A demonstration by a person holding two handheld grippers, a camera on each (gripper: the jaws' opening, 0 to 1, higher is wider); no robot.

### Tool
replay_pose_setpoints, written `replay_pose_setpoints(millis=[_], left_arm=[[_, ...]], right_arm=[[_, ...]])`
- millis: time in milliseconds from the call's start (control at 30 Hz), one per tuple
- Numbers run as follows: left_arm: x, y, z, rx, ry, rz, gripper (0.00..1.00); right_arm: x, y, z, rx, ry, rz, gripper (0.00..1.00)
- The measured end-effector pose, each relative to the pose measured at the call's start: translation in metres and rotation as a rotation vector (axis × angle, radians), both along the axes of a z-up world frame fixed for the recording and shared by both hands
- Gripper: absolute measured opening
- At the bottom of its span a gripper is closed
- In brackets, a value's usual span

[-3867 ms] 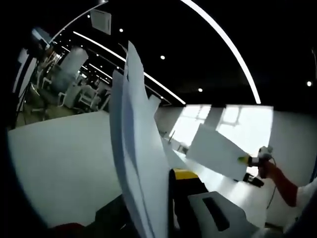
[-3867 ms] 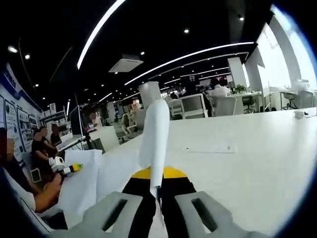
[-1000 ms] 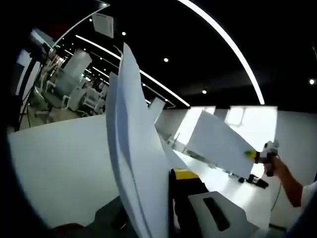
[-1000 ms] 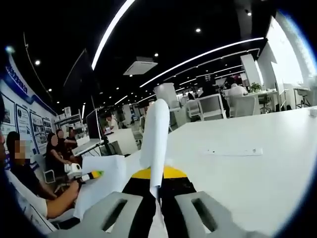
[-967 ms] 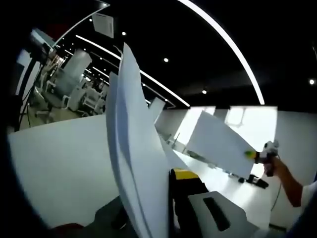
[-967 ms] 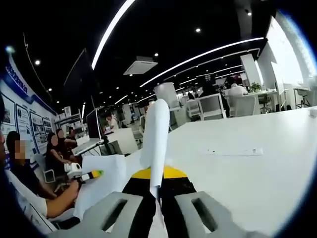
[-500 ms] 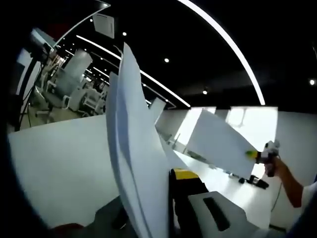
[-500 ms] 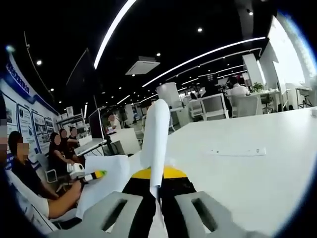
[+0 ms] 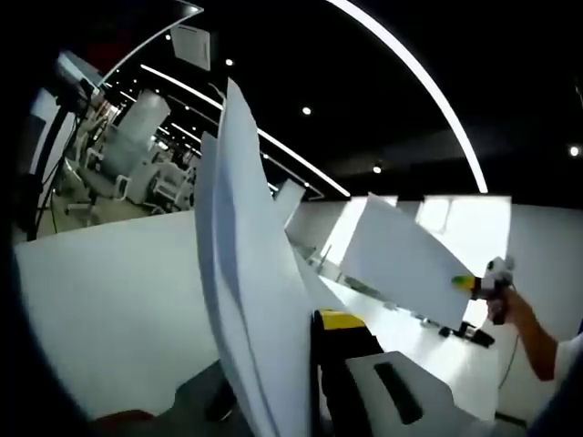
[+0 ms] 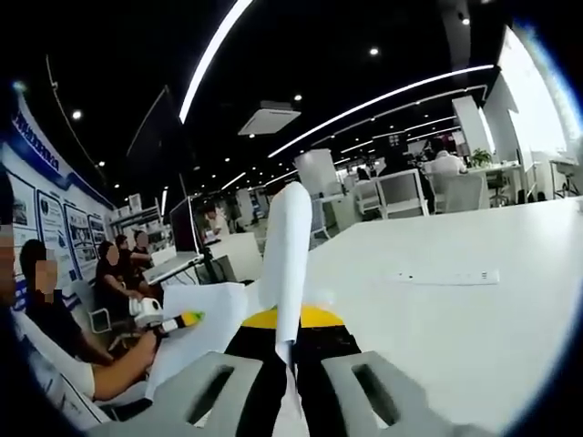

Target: Organize the stack of printing papers by aligning and flattening the scattered papers on the table

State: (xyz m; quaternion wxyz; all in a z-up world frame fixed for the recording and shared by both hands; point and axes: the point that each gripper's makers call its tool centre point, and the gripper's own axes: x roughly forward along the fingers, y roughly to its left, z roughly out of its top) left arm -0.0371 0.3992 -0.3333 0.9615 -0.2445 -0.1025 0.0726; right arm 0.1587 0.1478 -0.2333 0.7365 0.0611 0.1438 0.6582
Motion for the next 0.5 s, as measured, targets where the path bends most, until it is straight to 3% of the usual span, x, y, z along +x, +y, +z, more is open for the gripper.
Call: replay_pose_setpoints(millis=[500], left_arm=[[-0.0016,-0.0019,0.0008,-0.004,-0.001,-0.003,0.07]], right_arm=[[-0.0104,0.0060,-0.0002,-0.001,0.010,0.027,0.00]])
